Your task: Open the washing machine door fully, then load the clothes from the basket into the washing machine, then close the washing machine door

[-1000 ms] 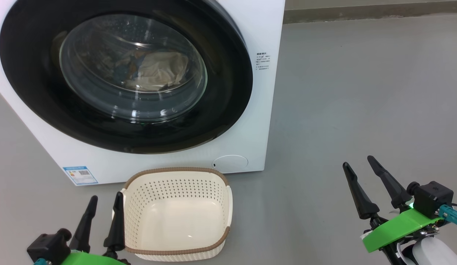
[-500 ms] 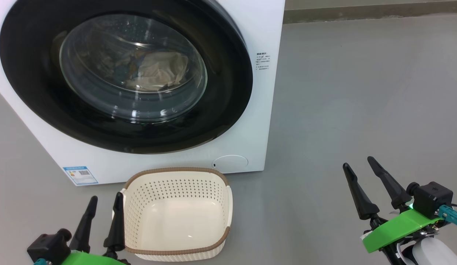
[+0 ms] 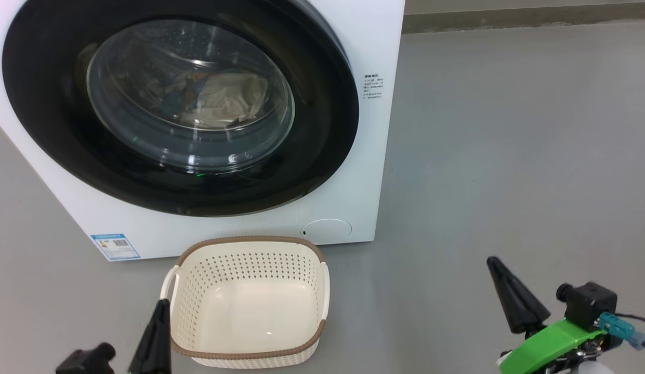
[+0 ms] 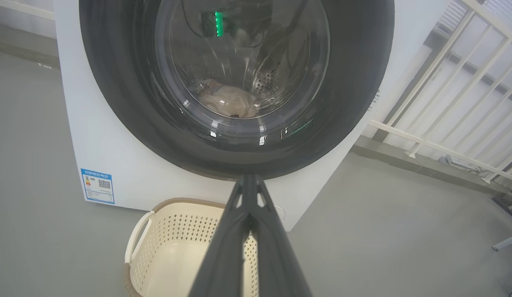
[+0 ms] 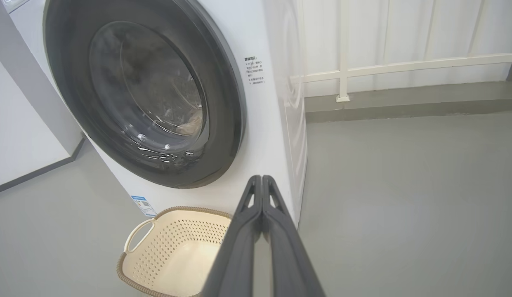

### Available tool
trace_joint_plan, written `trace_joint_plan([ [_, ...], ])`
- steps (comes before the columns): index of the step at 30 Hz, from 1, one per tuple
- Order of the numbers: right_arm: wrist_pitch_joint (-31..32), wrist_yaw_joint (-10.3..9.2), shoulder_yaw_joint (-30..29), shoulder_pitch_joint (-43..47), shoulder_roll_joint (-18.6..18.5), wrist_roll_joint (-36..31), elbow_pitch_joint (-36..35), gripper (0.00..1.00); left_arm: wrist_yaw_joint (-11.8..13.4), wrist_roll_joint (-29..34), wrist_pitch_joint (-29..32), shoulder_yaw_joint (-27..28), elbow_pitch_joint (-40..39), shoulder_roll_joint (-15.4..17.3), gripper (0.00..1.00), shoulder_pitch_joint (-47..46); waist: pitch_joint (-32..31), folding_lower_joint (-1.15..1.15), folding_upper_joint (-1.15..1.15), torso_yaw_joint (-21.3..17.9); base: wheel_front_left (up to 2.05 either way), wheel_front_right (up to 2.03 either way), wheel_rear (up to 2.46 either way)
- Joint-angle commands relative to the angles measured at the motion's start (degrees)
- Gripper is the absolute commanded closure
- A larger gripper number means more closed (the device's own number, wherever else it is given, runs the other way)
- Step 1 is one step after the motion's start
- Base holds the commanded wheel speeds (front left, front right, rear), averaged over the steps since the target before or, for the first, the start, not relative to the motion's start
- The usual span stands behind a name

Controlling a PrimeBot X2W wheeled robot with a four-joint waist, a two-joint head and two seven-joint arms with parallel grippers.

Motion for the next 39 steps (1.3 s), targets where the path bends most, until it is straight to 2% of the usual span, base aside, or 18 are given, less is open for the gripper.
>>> trace_joint_plan([
  [1,0.33,0.0,-0.74,-0.91,-0.48,1.27,-0.99,1.0,-0.02,-1.21,0.47,0.46,-0.88,0.39,1.0,-0.84,-0.01,0.01,0.0,0.02,0.0,0.0,0.0],
  [5,0.96,-0.01,-1.42,-0.82,-0.11,3.37,-1.11,1.0,-0.03,-3.12,1.17,0.99,-1.13,0.17,1.0,-0.84,-0.14,0.13,0.0,0.07,0.0,0.0,0.0],
  [11,1.72,-0.02,-2.25,-0.81,0.36,5.94,-1.13,1.0,-0.04,-5.48,1.99,1.61,-1.32,-0.09,1.0,-0.91,-0.04,0.01,0.0,0.12,0.0,0.0,0.0],
  [39,6.17,-0.05,-7.13,-0.64,3.18,20.13,-1.52,1.0,-0.11,-18.67,6.69,5.17,-2.58,-1.55,1.0,-1.33,-0.05,0.0,0.0,0.4,0.0,0.0,0.0],
])
